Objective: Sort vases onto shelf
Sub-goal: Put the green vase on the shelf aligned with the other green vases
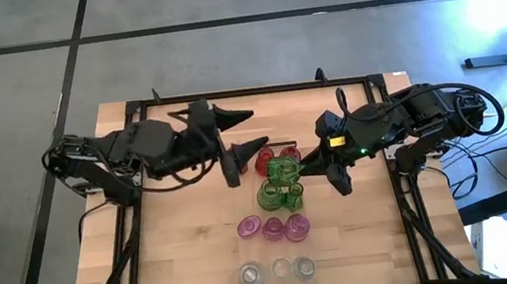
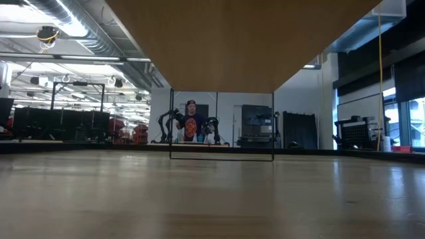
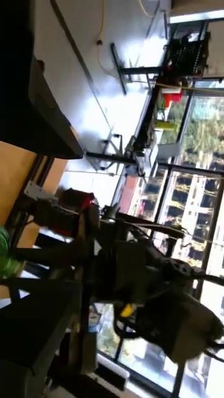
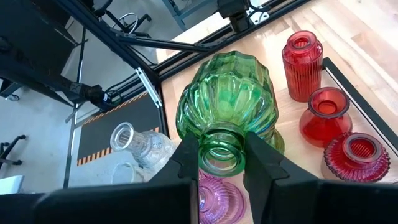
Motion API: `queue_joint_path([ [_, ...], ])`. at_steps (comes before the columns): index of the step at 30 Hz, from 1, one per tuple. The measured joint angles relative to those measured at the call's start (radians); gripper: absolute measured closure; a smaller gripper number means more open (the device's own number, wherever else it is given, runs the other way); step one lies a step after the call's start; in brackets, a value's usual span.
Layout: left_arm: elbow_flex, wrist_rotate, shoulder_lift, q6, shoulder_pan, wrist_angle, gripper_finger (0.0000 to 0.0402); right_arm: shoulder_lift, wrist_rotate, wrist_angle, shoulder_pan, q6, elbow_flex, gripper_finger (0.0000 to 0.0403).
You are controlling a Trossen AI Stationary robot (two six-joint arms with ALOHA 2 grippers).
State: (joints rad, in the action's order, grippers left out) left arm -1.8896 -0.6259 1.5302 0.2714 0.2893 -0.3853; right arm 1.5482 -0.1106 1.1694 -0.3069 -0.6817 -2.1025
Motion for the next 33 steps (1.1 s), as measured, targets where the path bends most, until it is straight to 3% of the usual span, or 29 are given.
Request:
queue_joint_path([
  [6,0.000,0.094,0.018,-0.070,0.009,0.007,0.0071,0.000,0.018,0.000,0.000,0.010,0.000,0.0350],
  [10,0.000,0.104,0.023,-0.120,0.012,0.014,0.0071,0.000,0.024,-0.001,0.000,0.015,0.000,0.0350],
  [15,0.000,0.241,0.045,-0.110,0.014,0.063,0.0072,0.000,0.026,-0.030,0.000,0.034,0.000,0.0350],
  [23,0.000,0.279,0.104,-0.174,0.022,-0.048,0.0075,0.007,0.043,-0.046,0.033,0.063,0.000,0.0350],
  [30,0.000,0.273,0.121,-0.113,0.021,-0.061,0.0074,0.016,0.067,-0.002,0.060,0.078,0.001,0.0350],
  [33,0.000,0.243,0.120,-0.116,0.016,-0.147,0.0072,0.016,0.070,0.000,0.060,0.078,0.001,0.0350],
])
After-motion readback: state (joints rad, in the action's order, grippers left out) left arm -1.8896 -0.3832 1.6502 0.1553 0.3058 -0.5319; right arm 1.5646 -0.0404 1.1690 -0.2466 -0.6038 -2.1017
